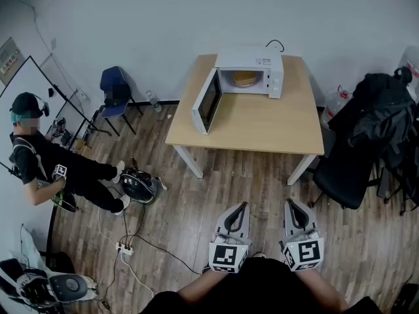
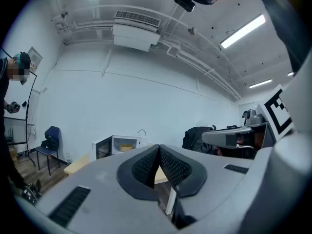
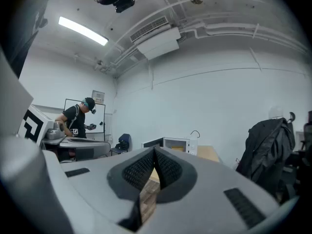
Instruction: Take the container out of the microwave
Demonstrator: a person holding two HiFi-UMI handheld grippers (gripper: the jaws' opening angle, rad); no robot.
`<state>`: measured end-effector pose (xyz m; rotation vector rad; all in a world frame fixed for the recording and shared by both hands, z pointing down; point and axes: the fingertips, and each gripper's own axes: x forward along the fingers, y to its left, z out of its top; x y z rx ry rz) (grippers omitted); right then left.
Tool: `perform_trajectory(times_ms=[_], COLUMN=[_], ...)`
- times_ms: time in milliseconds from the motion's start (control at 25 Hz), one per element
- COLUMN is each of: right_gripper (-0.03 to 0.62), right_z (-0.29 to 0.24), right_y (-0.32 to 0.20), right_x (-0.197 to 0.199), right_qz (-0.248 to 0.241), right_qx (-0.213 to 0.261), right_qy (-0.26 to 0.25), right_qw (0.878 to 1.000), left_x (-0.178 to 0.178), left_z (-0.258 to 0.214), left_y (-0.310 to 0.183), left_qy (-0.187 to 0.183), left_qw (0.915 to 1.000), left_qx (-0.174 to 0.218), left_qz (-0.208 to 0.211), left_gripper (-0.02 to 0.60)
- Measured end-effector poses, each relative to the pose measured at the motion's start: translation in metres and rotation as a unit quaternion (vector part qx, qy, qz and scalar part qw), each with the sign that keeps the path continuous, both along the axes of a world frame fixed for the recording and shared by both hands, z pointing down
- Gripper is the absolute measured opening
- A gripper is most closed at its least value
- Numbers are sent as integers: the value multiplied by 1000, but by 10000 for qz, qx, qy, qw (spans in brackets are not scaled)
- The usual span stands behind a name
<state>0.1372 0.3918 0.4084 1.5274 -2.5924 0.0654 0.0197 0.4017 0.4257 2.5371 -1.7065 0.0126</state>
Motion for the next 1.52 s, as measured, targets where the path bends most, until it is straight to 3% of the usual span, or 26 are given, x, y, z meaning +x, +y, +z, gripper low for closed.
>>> perform_trajectory(times_ms=[160, 360, 600, 920, 1000, 1240, 1520], right_gripper=[60, 60, 60, 60, 60, 60, 60], right_z=[6, 15, 54, 57, 52, 61, 42], right_y=[6, 15, 15, -22, -36, -101, -197], right_x=[17, 36, 63, 72, 67, 34, -13], right_qz=[-98, -312, -52, 239, 287, 55, 60], right_qx=[19, -163, -722, -689, -582, -697, -659], right_qy=[62, -276, -318, -384, -428, 86, 157], right_qw=[9999, 9990, 9969, 9966, 9970, 9975, 9977], left_x=[21, 37, 44, 44, 41, 33, -12], left_z=[-1, 11, 23, 28, 29, 30, 17], left_y=[1, 4, -1, -49, -68, -133, -204], left_qy=[-42, -102, -284, -245, -226, -35, 167], left_qw=[9999, 9999, 9993, 9995, 9994, 9992, 9984], left_qx=[95, -5, -237, -139, -106, -145, -163], left_qz=[5, -27, -2, 174, 224, 378, 522], left_gripper=[12, 12, 12, 12, 12, 12, 12])
